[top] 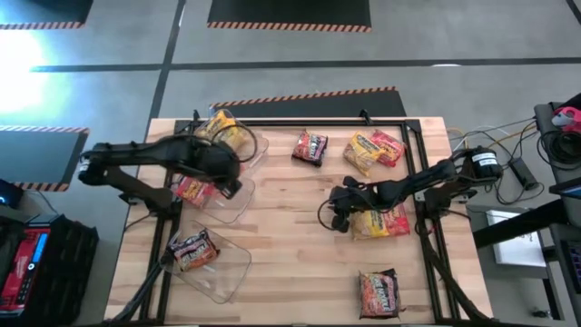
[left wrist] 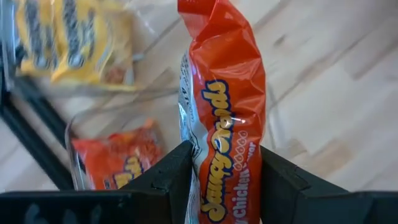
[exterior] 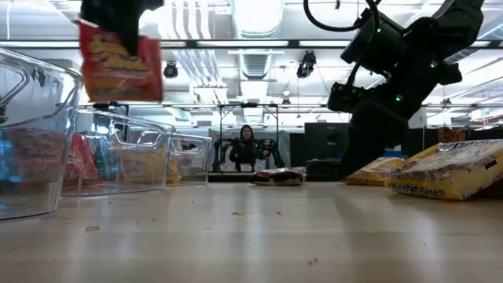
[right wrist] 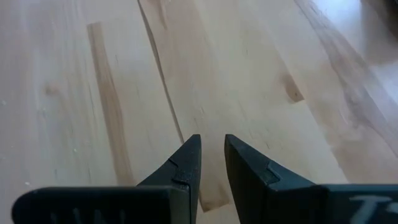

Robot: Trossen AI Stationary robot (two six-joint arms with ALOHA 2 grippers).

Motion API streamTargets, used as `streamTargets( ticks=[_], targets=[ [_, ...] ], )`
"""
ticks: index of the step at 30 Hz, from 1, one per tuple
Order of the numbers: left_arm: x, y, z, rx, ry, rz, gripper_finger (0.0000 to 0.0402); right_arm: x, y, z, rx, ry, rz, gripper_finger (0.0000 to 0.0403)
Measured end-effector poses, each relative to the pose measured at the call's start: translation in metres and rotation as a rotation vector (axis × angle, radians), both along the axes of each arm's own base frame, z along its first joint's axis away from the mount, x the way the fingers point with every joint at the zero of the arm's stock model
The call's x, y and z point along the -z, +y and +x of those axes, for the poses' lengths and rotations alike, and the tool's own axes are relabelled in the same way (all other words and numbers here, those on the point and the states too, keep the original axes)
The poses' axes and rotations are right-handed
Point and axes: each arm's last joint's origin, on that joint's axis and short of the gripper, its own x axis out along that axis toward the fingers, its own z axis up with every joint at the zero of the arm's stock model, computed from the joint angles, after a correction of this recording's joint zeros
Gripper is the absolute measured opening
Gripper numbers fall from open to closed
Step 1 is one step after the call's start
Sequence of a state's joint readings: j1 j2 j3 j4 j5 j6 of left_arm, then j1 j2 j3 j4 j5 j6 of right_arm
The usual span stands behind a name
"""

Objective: Sort Maruchan noodles
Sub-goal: Put the orange noodles pack into the middle transparent bin

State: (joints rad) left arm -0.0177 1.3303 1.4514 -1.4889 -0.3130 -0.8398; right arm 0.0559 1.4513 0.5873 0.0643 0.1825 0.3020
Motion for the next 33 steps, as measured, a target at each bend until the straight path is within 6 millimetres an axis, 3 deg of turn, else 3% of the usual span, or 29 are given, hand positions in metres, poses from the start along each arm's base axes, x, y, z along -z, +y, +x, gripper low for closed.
streamTargets(
  ticks=[8,24,28,33],
  targets=[
    [0.044,0.000,-0.033,-0.130,0.052,-0.036,0.0128,-0.001,0.000,0.001,-0.001,-0.001,-0.001,0.0063],
    [0.138,0.001,-0.058,-0.049,0.140,-0.047,0.0128,-0.007,0.000,0.007,0.001,-0.029,0.001,0.0063],
    [0.153,0.001,-0.060,-0.050,0.144,-0.045,0.0128,-0.007,0.000,0.007,0.001,-0.029,0.002,0.0063],
    [0.153,0.001,-0.059,-0.022,0.137,-0.034,0.0128,-0.007,0.000,0.007,0.001,-0.029,0.001,0.0063]
  ],
)
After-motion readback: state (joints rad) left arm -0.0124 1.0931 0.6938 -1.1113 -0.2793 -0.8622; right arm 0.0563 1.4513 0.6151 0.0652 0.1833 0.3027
